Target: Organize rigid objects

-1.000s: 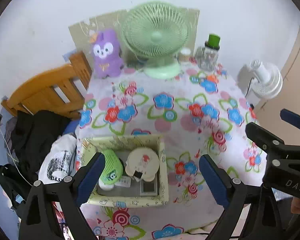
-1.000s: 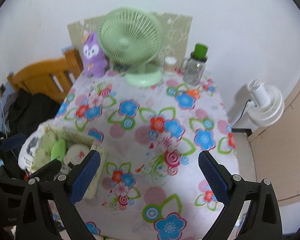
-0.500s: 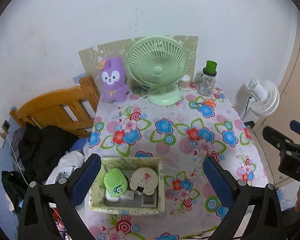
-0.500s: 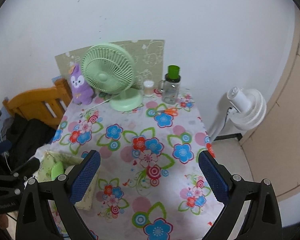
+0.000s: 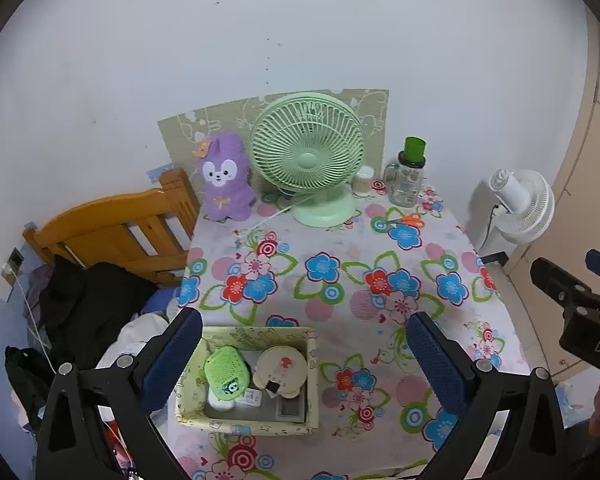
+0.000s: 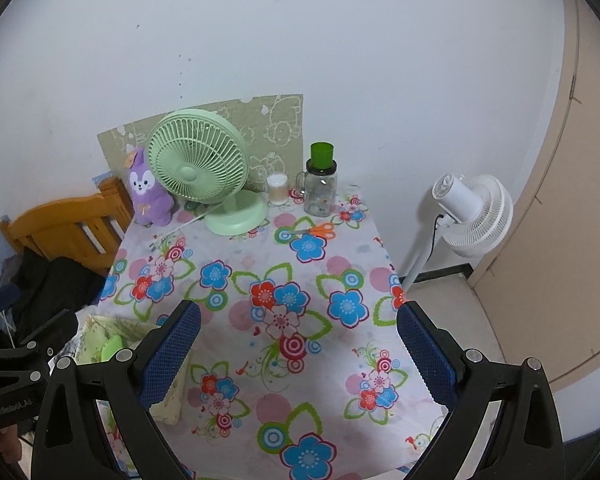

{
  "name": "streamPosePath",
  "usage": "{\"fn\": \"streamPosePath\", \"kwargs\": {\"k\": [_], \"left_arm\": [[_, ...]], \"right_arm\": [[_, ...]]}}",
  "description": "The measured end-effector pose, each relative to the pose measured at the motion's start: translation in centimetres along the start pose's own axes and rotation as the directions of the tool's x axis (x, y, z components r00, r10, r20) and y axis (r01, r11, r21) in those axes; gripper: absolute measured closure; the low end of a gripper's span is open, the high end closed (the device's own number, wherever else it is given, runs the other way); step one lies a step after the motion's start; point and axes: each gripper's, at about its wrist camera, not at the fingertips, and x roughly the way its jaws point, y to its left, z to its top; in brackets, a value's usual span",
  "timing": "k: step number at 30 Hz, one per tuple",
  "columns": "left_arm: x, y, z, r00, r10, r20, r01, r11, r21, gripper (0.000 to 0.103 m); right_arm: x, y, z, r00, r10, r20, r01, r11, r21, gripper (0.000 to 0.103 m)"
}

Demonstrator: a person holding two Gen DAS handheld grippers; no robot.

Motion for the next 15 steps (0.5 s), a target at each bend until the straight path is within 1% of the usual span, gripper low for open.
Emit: {"fn": "streamPosePath", "kwargs": {"k": [3, 8, 15], "left_arm": [[0.02, 0.39, 0.05, 1.000, 0.004, -0.001, -0.004, 1.000, -0.019, 0.000], [0.06, 0.59, 0.00, 1.000, -0.021, 0.004, 0.021, 0.999, -0.034, 0.000], [0.10, 0.77, 0.18, 1.000, -0.022, 0.012, 0.023, 0.999, -0.047, 0.000]], "right_arm": [[0.00, 0.26, 0.05, 1.000, 0.007, 0.004, -0.007, 1.000, -0.004, 0.003], [0.24, 0.32, 0.02, 1.000, 0.025, -0.002, -0.025, 1.000, 0.000, 0.003], [0.45, 0.27, 0.17, 1.000, 0.014, -0.007, -0.014, 1.000, -0.002, 0.003]]}}
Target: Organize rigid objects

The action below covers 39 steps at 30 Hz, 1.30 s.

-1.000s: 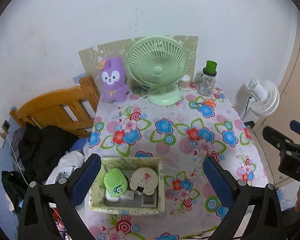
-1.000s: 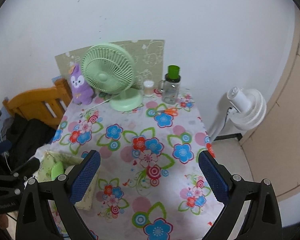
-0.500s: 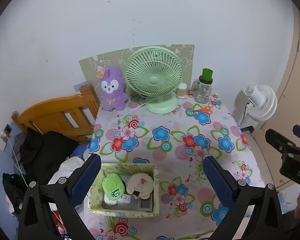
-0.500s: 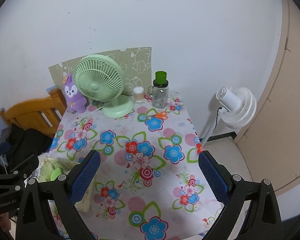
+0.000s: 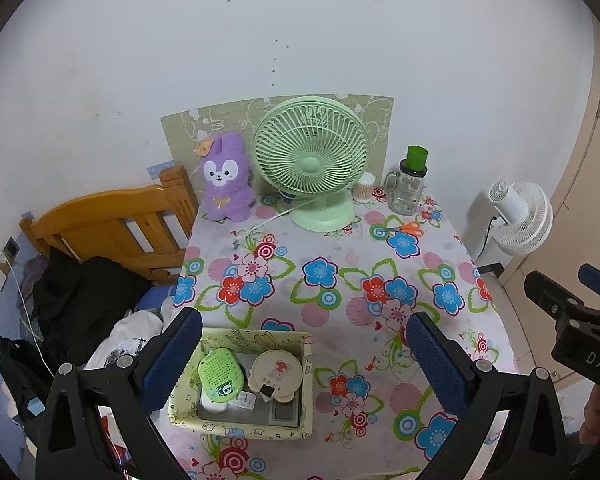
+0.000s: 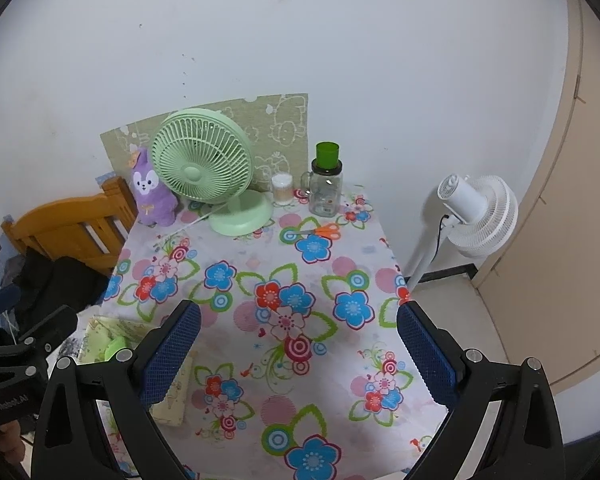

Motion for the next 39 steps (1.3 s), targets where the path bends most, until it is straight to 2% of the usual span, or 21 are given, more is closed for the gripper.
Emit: {"fn": "streamPosePath", "kwargs": {"k": [13, 39], "left_arm": [[0.2, 0.5, -0.2, 1.000, 0.011, -0.014, -0.011, 1.000, -0.007, 0.000], [0.0, 1.5, -0.3, 1.000, 0.002, 0.026, -0.001, 0.999, -0.045, 0.000]], "right_arm": [[0.0, 1.0, -0.2, 1.000, 0.004, -0.001, -0.004, 0.999, -0.035, 0.003], [-0.1, 1.5, 0.1, 1.000, -0.016, 0.013, 0.017, 0.997, -0.075, 0.003]]}}
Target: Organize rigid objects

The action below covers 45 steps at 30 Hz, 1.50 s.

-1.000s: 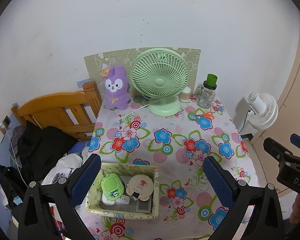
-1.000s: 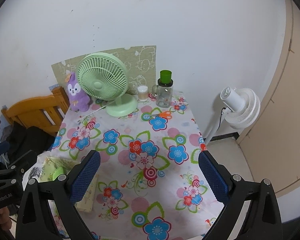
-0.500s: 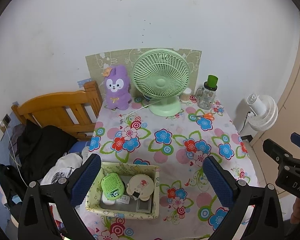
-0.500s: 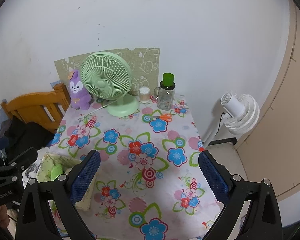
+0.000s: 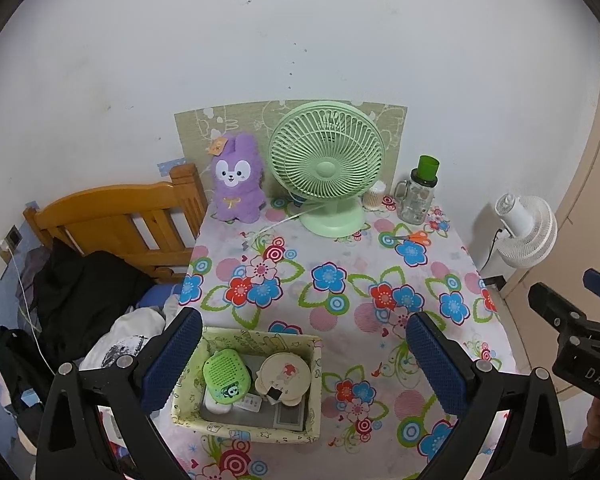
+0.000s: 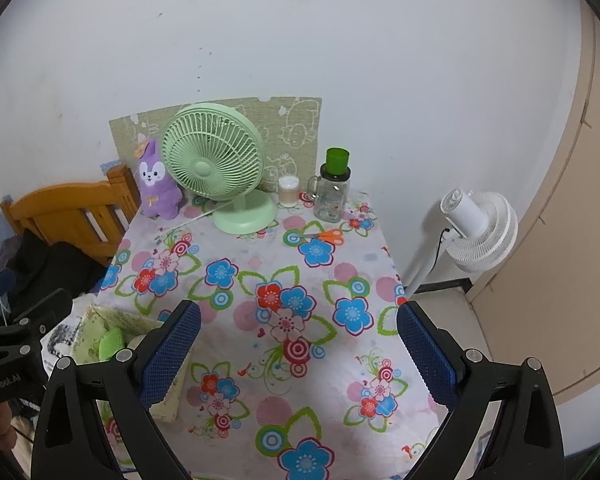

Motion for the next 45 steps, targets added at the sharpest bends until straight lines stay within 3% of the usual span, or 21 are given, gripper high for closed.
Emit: {"fn": "streamPosePath", "kwargs": {"k": [13, 23, 45], "left_arm": [[-0.1, 0.9, -0.1, 1.000, 0.021, 0.006, -0.021, 1.000, -0.011, 0.000], [0.0, 0.9, -0.2, 1.000, 0.026, -0.002, -0.026, 1.000, 0.004, 0.000], [0.5, 0.2, -0.2, 1.000, 0.014, -0.012, -0.013, 1.000, 0.028, 0.000]], "right_arm": [[0.4, 0.7, -0.1, 1.000, 0.015, 0.002, -0.015, 1.000, 0.002, 0.003], [0.3, 0.9, 0.0, 1.000, -0.017, -0.001, 0.017, 1.000, -0.003, 0.003], [0.9, 1.3, 0.2, 1.000, 0.017, -0.015, -0.017, 1.000, -0.007, 0.003]]}}
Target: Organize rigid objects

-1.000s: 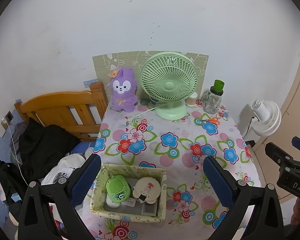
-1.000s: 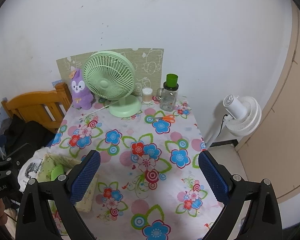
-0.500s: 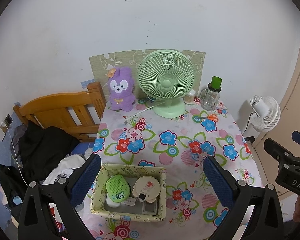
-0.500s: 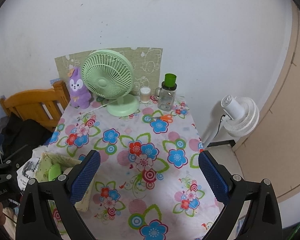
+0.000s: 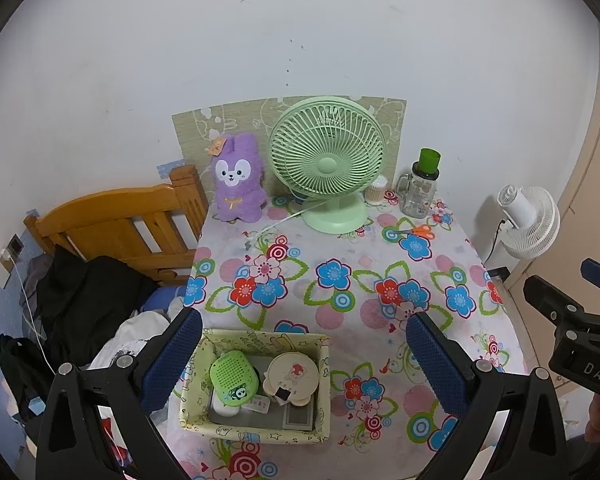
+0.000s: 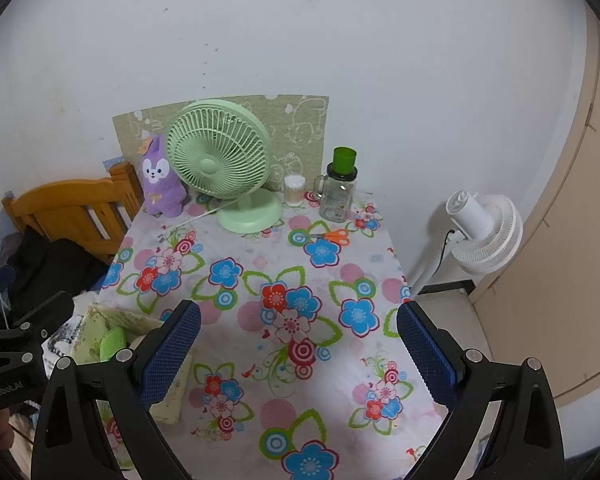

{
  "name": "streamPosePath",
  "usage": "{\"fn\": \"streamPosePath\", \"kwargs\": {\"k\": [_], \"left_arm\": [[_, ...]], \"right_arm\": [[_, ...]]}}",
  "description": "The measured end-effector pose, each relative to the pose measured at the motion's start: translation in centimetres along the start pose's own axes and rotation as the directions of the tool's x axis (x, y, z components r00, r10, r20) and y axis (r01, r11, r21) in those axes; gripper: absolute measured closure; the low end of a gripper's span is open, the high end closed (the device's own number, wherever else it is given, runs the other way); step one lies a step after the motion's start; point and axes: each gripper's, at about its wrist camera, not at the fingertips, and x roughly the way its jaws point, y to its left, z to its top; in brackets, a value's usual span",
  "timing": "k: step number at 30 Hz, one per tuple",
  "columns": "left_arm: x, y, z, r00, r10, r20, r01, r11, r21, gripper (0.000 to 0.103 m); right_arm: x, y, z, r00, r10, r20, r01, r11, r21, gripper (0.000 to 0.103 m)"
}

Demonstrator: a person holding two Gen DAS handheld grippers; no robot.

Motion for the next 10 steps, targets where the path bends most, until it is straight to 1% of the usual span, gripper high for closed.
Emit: {"fn": "streamPosePath", "kwargs": {"k": [4, 10], "left_arm": [[0.25, 0.12, -0.14, 1.000, -0.010, -0.013, 0.010, 1.000, 0.000, 0.000], [0.49, -0.09, 0.37, 0.998, -0.024, -0.051, 0.025, 0.999, 0.021, 0.000]], "right_arm": [[0.19, 0.04, 0.01, 1.000, 0.005, -0.010, -0.005, 1.000, 0.005, 0.003], [0.26, 0.37, 0.12, 0.998, 0.023, -0.055, -0.022, 1.000, 0.010, 0.003]]}}
